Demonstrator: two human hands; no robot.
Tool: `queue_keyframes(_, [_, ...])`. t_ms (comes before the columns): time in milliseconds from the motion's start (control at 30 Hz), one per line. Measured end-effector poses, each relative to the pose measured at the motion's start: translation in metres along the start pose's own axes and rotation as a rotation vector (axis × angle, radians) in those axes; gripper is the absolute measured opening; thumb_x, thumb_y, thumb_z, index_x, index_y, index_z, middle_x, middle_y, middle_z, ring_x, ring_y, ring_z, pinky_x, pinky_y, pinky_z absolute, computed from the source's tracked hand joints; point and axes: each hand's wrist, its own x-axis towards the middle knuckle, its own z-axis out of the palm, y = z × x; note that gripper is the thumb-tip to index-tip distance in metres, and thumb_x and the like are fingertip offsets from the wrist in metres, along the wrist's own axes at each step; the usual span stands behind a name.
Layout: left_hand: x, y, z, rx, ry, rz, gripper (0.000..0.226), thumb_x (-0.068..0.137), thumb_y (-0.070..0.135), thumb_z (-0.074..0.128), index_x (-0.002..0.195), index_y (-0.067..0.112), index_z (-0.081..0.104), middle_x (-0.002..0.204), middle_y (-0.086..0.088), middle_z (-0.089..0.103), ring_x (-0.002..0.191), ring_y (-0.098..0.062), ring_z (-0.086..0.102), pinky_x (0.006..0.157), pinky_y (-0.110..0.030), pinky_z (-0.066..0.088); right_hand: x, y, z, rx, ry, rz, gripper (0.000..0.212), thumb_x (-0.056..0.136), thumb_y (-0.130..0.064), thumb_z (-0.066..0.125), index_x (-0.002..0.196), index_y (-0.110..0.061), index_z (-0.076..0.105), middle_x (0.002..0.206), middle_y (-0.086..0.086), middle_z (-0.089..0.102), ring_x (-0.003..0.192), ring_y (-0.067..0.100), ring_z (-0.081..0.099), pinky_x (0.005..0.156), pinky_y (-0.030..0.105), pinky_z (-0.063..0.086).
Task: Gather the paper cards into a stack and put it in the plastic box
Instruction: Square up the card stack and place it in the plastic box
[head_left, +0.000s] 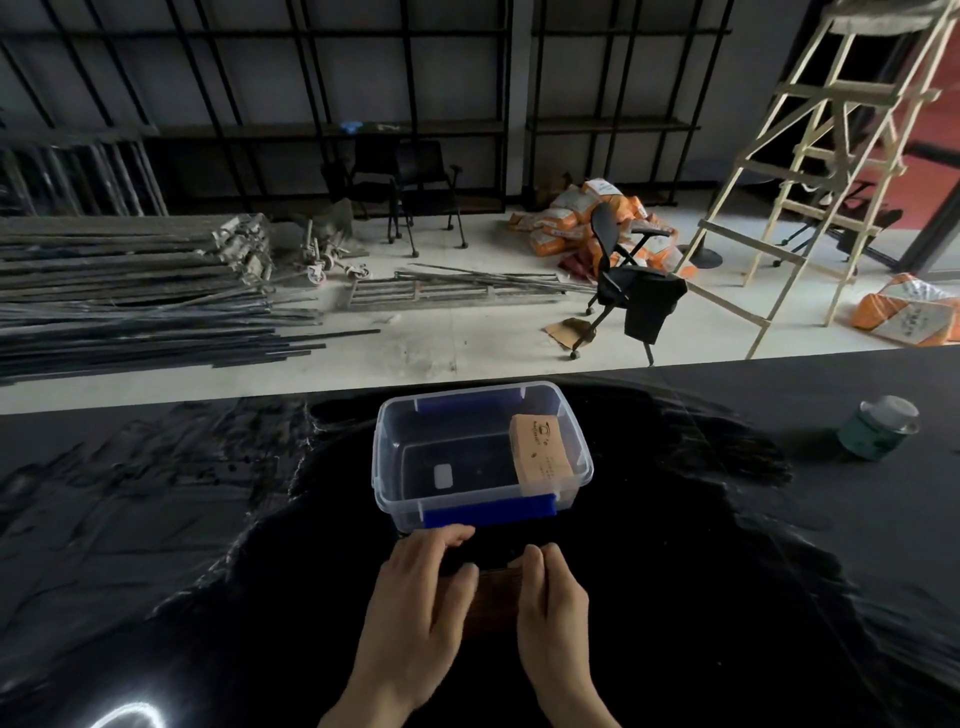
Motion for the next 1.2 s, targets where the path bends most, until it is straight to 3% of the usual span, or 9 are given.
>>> queue_keyframes(133, [0.012,0.020,-0.012,0.327,-0.386,0.098,0.072,0.080,0.038,0.069,0.143,0.047,0.035,0.140,0.023,0.050,0.130,-0.003,0.047,0.114,-0.029,0.038,0.002,0.007,0.000,-0.003,-0.028,0.041,0.031,0.107,-0.026,0.048,0.080,-0.037,0.059,0.081,-0.010,0.071,0.061,0.014,0.067,0.051,0.021,0.052])
queue_keyframes(267, [0.021,0.029,-0.006,0.457,-0.411,0.031,0.058,0.086,0.019,0.071,0.135,0.039,0.049,0.132,0.013,0.061,0.123,-0.010,0.056,0.108,-0.034,0.046,0.004,0.000,-0.001,0.000,-0.058,0.086,0.029,0.107,-0.029,0.051,0.082,-0.040,0.059,0.083,-0.015,0.071,0.062,0.012,0.067,0.053,0.017,0.052])
queue_keyframes(367, [0.020,0.026,-0.006,0.400,-0.404,-0.022,0.058,0.085,0.019,0.074,0.134,0.041,0.051,0.130,0.016,0.062,0.122,-0.008,0.058,0.108,-0.034,0.046,0.005,-0.015,-0.009,0.084,-0.127,0.112,0.018,0.096,-0.053,0.053,0.085,-0.044,0.063,0.085,-0.016,0.074,0.067,0.009,0.071,0.059,0.015,0.055])
queue_keyframes(467, [0.017,0.018,-0.009,0.167,-0.289,-0.105,0.055,0.081,0.029,0.081,0.129,0.041,0.057,0.120,0.018,0.069,0.111,-0.002,0.065,0.103,-0.030,0.052,0.008,-0.032,-0.027,0.258,-0.196,0.162,0.024,0.082,-0.064,0.071,0.100,-0.049,0.067,0.096,-0.019,0.076,0.087,0.006,0.075,0.070,0.014,0.059])
queue_keyframes(567, [0.013,0.013,-0.009,-0.236,-0.078,-0.179,0.045,0.079,0.031,0.085,0.121,0.029,0.066,0.107,0.012,0.076,0.101,-0.002,0.071,0.093,-0.027,0.060,0.012,-0.041,-0.038,0.445,-0.319,0.245,0.061,0.073,-0.051,0.091,0.126,-0.036,0.064,0.109,-0.006,0.079,0.103,0.015,0.076,0.082,0.027,0.063])
queue_keyframes(767, [0.017,0.031,-0.012,-0.729,-0.019,-0.438,0.046,0.069,0.042,0.082,0.109,0.023,0.069,0.105,0.002,0.078,0.099,-0.015,0.074,0.085,-0.031,0.062,0.020,-0.067,-0.035,0.390,-0.331,0.152,0.026,0.092,-0.013,0.078,0.116,-0.020,0.073,0.106,0.005,0.082,0.100,0.023,0.078,0.085,0.041,0.065])
queue_keyframes(967, [0.018,0.021,-0.024,-0.899,-0.054,-0.467,0.035,0.076,0.033,0.079,0.107,0.016,0.078,0.102,-0.003,0.082,0.096,-0.020,0.079,0.085,-0.037,0.061,0.024,-0.083,-0.028,0.326,-0.357,0.110,0.025,0.095,-0.016,0.076,0.118,-0.023,0.074,0.104,0.000,0.083,0.100,0.019,0.078,0.087,0.040,0.064])
queue_keyframes(1100, [0.023,0.015,-0.027,-0.907,0.084,-0.495,0.015,0.088,0.022,0.076,0.102,0.016,0.079,0.093,-0.004,0.083,0.086,-0.020,0.080,0.071,-0.031,0.059,0.030,-0.085,-0.016,-0.123,-0.185,-0.209,0.030,0.099,-0.029,0.070,0.129,-0.026,0.067,0.113,-0.014,0.074,0.108,0.005,0.067,0.091,0.027,0.058])
queue_keyframes(1200, [0.028,0.011,-0.037,-0.923,0.178,-0.522,0.015,0.086,0.023,0.079,0.100,0.017,0.079,0.089,-0.005,0.084,0.081,-0.021,0.080,0.067,-0.031,0.059,0.042,-0.084,-0.015,-0.618,-0.233,-0.498,0.051,0.099,-0.038,0.063,0.147,-0.029,0.051,0.142,-0.009,0.056,0.135,0.013,0.045,0.115,0.035,0.035])
